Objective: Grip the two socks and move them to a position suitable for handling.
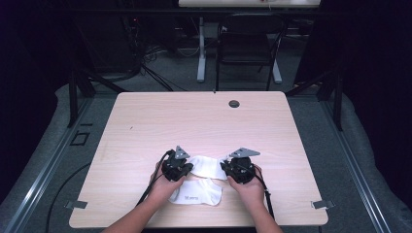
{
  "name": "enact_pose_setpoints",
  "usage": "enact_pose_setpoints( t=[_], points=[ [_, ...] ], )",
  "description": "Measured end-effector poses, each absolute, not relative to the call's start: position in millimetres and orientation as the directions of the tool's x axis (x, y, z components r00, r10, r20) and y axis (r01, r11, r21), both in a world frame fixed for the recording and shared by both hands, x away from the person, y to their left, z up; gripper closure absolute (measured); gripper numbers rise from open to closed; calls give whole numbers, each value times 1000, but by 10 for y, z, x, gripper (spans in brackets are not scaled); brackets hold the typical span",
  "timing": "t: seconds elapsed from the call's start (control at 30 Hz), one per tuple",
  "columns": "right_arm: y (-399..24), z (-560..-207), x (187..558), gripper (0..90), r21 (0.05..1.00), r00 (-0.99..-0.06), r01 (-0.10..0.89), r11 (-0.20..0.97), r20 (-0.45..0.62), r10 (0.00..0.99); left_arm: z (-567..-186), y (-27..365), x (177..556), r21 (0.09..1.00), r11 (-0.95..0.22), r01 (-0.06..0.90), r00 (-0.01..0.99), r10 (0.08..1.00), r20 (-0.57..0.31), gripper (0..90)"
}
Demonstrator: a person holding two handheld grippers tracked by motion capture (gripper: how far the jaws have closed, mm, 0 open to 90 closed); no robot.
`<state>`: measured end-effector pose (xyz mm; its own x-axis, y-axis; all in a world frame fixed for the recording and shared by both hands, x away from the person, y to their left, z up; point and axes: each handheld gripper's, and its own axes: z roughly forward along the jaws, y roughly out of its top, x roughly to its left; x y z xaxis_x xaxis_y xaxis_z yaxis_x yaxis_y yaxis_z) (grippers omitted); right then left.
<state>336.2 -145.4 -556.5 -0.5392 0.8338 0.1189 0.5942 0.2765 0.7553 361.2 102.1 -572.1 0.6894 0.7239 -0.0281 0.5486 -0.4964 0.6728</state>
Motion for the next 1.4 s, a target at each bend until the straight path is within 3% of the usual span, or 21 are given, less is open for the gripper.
enact_pose_setpoints(
  t=[0.23, 0.53, 0.73, 1.1, 1.4],
  points=[
    [-1495, -5643, 3364, 801, 731, -524, 607, 312, 73, 849, -5740, 1125, 3624, 674, -460, 578, 662, 747, -57, 889],
    [-1606, -5565, 3338, 682, 748, -496, 605, 273, 86, 864, -5745, 1166, 3621, 676, -442, 590, 652, 754, -76, 890],
    [-1510, -5427, 3262, 702, 812, -530, 518, 268, 58, 846, -5745, 1173, 3624, 674, -438, 595, 650, 755, -83, 889],
    [-1412, -5729, 3429, 755, 720, -534, 605, 340, 50, 844, -5750, 1198, 3627, 678, -432, 595, 650, 755, -88, 889],
    [-1472, -5773, 3433, 775, 705, -521, 626, 333, 60, 852, -5754, 1230, 3616, 679, -420, 602, 644, 758, -102, 888]
  ],
)
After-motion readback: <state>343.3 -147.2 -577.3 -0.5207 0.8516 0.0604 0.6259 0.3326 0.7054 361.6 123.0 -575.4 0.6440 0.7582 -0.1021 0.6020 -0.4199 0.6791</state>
